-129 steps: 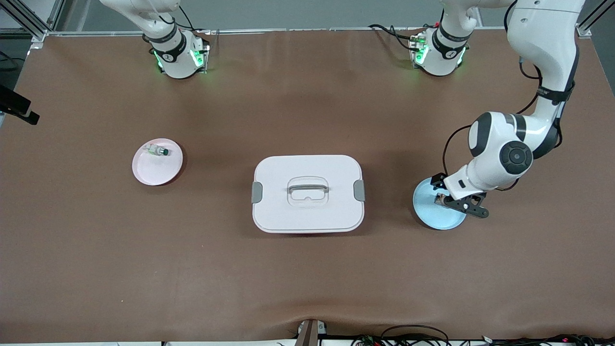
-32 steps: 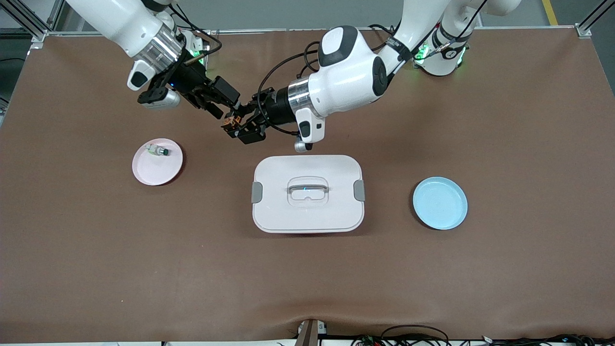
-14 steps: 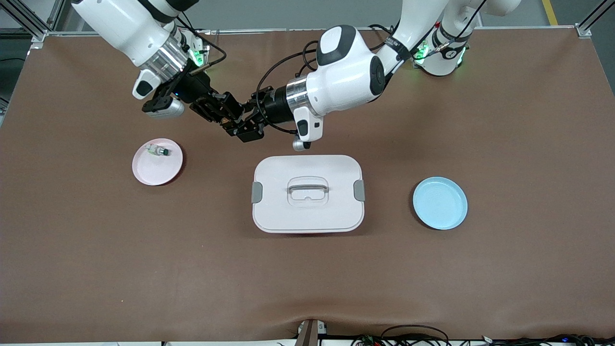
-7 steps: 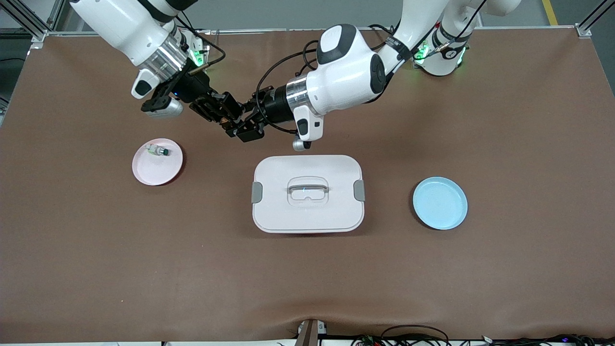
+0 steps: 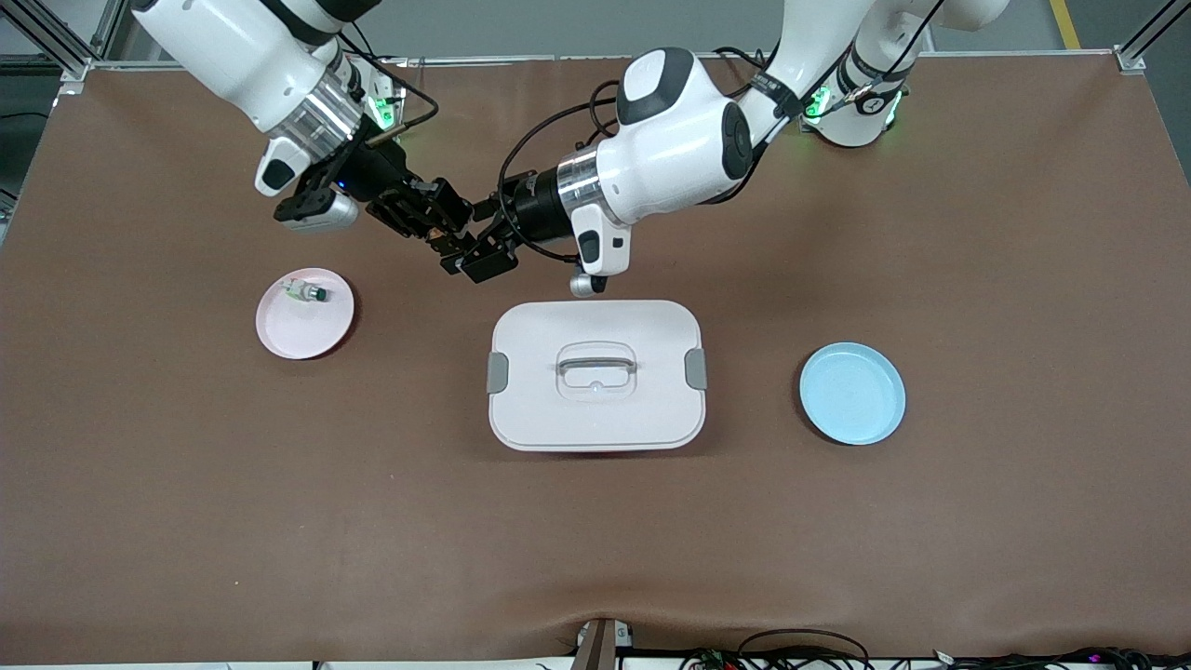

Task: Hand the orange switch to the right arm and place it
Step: 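Open the left gripper and draw it back while the right gripper lowers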

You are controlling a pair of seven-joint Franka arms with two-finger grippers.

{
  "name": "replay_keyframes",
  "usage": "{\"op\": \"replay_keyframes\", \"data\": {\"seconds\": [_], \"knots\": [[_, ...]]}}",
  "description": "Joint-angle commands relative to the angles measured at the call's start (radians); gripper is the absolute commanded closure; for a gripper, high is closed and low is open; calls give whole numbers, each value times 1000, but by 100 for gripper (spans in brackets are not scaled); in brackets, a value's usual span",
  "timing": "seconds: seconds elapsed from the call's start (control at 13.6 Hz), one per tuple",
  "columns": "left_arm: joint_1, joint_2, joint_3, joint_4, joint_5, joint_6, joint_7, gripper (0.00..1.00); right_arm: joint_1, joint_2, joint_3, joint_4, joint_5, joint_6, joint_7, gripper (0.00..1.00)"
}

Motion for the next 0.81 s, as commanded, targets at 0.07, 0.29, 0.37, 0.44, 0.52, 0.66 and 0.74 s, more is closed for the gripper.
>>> {"op": "replay_keyframes", "data": {"seconds": [0.07, 0.29, 0.37, 0.44, 0.52, 0.66, 0.74], "knots": [[40, -10, 6, -43, 197, 5, 81, 0, -74, 25, -2, 58, -12, -136, -208, 100], [80, -38, 6, -138, 317, 2, 82, 0, -180, 37, -2, 92, -35, -294, -536, 100], [104, -46, 6, -163, 354, 2, 84, 0, -209, 37, -3, 90, -58, -323, -642, 100], [127, -56, 6, -184, 376, 0, 89, 0, -240, 37, -3, 89, -110, -354, -727, 100], [150, -58, 6, -192, 376, 0, 99, 0, -264, 39, -3, 89, -170, -391, -794, 100], [185, -88, 6, -227, 437, -58, 162, 0, -307, 39, -3, 75, -282, -429, -931, 100], [214, -110, 6, -252, 504, -117, 200, 0, -327, 39, -3, 61, -312, -436, -1015, 100]]}}
